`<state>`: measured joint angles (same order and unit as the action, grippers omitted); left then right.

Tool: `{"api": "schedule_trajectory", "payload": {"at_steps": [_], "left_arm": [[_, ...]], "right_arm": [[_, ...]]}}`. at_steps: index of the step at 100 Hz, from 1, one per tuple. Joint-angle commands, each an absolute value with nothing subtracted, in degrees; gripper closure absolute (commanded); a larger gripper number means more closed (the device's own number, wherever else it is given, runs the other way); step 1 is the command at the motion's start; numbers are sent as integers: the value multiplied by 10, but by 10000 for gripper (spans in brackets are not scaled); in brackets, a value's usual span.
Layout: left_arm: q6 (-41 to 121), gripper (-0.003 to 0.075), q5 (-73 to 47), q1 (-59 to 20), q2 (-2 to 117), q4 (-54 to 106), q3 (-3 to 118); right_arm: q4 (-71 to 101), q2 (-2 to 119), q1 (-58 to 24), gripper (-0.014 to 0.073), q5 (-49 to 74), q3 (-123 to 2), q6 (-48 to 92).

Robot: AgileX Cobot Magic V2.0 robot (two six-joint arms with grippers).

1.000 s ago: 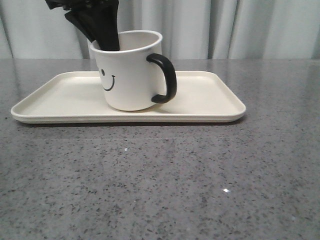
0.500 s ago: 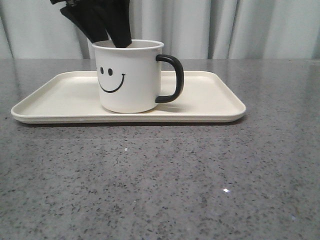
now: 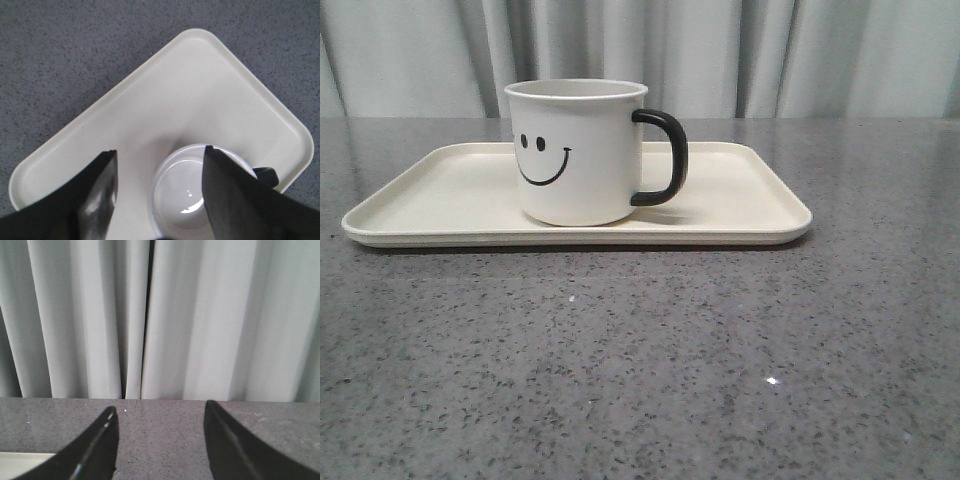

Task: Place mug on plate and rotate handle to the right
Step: 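Raise the left gripper away from the mug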

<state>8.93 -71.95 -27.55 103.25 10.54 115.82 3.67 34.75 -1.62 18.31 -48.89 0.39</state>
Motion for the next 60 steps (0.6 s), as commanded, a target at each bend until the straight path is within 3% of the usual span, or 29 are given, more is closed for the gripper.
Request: {"api": "schedule_trajectory", "payload": {"at_steps": [1, 60], "left_arm": [[88, 344, -724, -280, 983, 106, 1183], [70, 344, -724, -277, 806, -131, 1183]], "right_arm": [[35, 353, -16, 190, 138, -509, 7], [35, 353, -16, 190, 138, -509, 7]]}}
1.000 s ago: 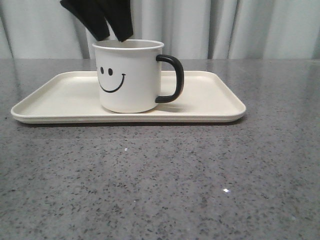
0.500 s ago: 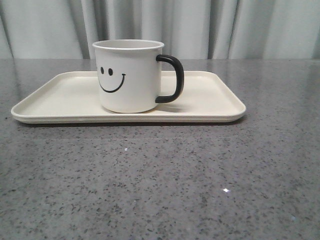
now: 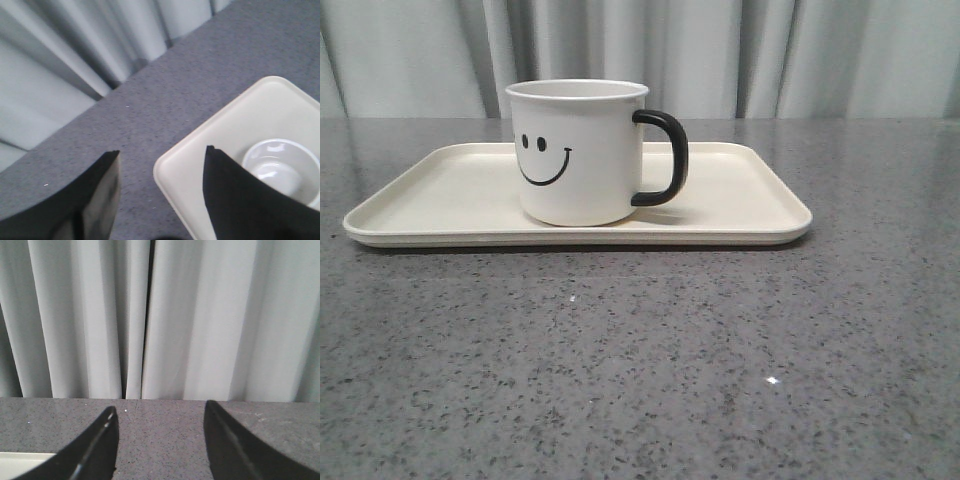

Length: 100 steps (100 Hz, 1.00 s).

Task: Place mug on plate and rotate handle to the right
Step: 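Raise the left gripper away from the mug, then move the open right gripper down into the mug rim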

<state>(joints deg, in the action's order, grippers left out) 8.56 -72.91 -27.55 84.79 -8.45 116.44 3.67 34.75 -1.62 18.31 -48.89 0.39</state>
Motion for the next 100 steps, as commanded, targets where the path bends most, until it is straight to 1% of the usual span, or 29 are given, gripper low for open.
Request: {"api": "schedule_trajectory", "payload": {"at_steps": [1, 11, 18, 25, 27, 29, 32, 33, 37, 54, 64, 74, 86, 100], "left_arm": [[69, 344, -724, -276, 804, -133, 1183], [56, 350, -724, -268, 775, -156, 1183], [55, 390, -724, -256, 757, -158, 1182], [55, 488, -724, -244, 738, -160, 1172], [55, 528, -724, -240, 735, -162, 1167], [55, 587, -724, -234, 727, -164, 1159], [55, 633, -724, -229, 720, -166, 1152], [55, 663, -724, -226, 718, -166, 1147], [55, 743, -724, -215, 707, -167, 1131], [55, 740, -724, -178, 675, -170, 1070], [55, 740, -724, -166, 668, -170, 1052], [55, 740, -724, -165, 664, -166, 1051], [55, 740, -724, -165, 662, -166, 1051], [55, 740, -724, -165, 662, -164, 1051]], "right_arm": [[35, 353, -16, 190, 138, -509, 7], [35, 353, -16, 190, 138, -509, 7], [35, 353, -16, 190, 137, -509, 7], [35, 353, -16, 190, 136, -509, 7], [35, 353, -16, 190, 136, -509, 7], [35, 353, -16, 190, 134, -509, 7], [35, 353, -16, 190, 129, -509, 7], [35, 353, -16, 190, 128, -509, 7], [35, 353, -16, 190, 119, -509, 11], [35, 368, -16, 190, 103, -543, 36], [35, 403, -16, 190, 121, -605, 37], [35, 455, -22, 190, 167, -679, 37], [35, 519, -59, 190, 234, -769, 37], [35, 597, -132, 190, 298, -850, 66]]}}
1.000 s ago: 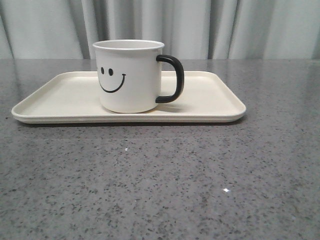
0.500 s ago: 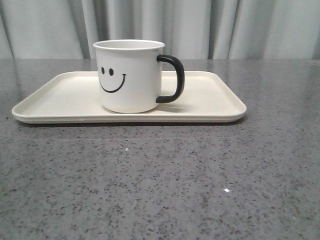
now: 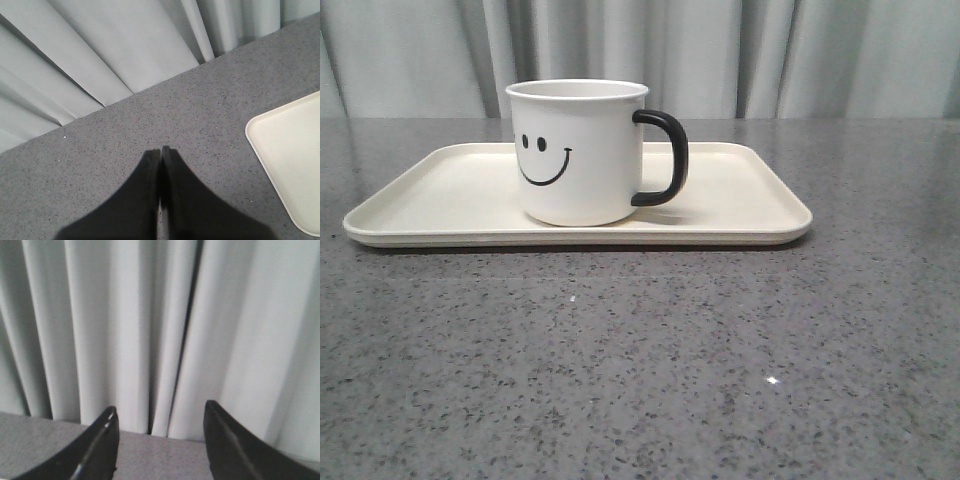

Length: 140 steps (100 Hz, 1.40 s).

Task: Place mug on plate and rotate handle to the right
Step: 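Move the open right gripper down into the mug rim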

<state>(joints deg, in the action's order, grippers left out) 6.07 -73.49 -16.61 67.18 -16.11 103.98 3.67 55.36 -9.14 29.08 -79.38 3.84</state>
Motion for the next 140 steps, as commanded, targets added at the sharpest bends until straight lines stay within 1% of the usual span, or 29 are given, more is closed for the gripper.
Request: {"api": "schedule_trajectory", "payload": {"at_steps": [1, 12, 24, 47, 76, 140], "left_arm": [[55, 740, -724, -165, 662, -164, 1051], [55, 740, -724, -165, 662, -161, 1051], [55, 740, -724, -165, 662, -158, 1051], [55, 740, -724, -165, 662, -158, 1051], [55, 740, -724, -165, 662, -158, 1046], [55, 740, -722, -165, 663, -158, 1044]], "right_arm": [[35, 601, -140, 190, 300, -856, 72], [35, 660, -211, 190, 341, -892, 113], [35, 721, -269, 190, 385, -916, 121], [36, 818, -327, 190, 418, -918, 121], [41, 882, -348, 190, 438, -919, 121], [81, 935, -354, 190, 431, -921, 121]]}}
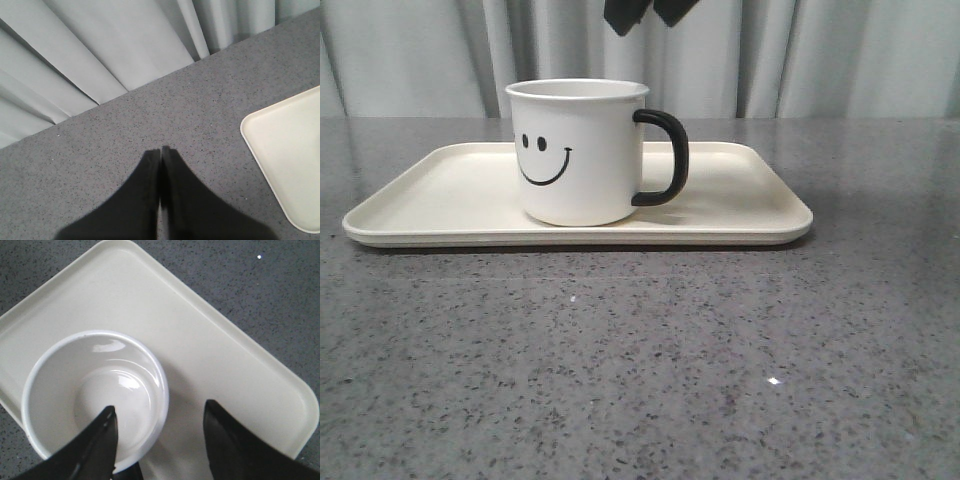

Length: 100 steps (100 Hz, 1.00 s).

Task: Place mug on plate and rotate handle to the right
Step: 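Move the open right gripper down into the mug rim, then close the right gripper on the rim and lift the mug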

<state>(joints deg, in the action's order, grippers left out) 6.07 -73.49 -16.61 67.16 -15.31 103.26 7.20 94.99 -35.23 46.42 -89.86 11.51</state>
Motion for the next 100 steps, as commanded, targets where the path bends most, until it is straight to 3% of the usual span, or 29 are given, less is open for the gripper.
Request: {"api": "schedule_trajectory", "payload": {"at_steps": [1, 87, 100], "left_arm": [[55, 740, -722, -165, 663, -158, 1044], [55, 740, -722, -165, 663, -158, 1044], [55, 740, -722, -165, 663, -158, 1044]], "right_arm": [[81, 936, -354, 190, 431, -921, 121], [100, 1003, -358, 195, 428, -921, 121], [100, 1004, -358, 340, 431, -921, 121]]}}
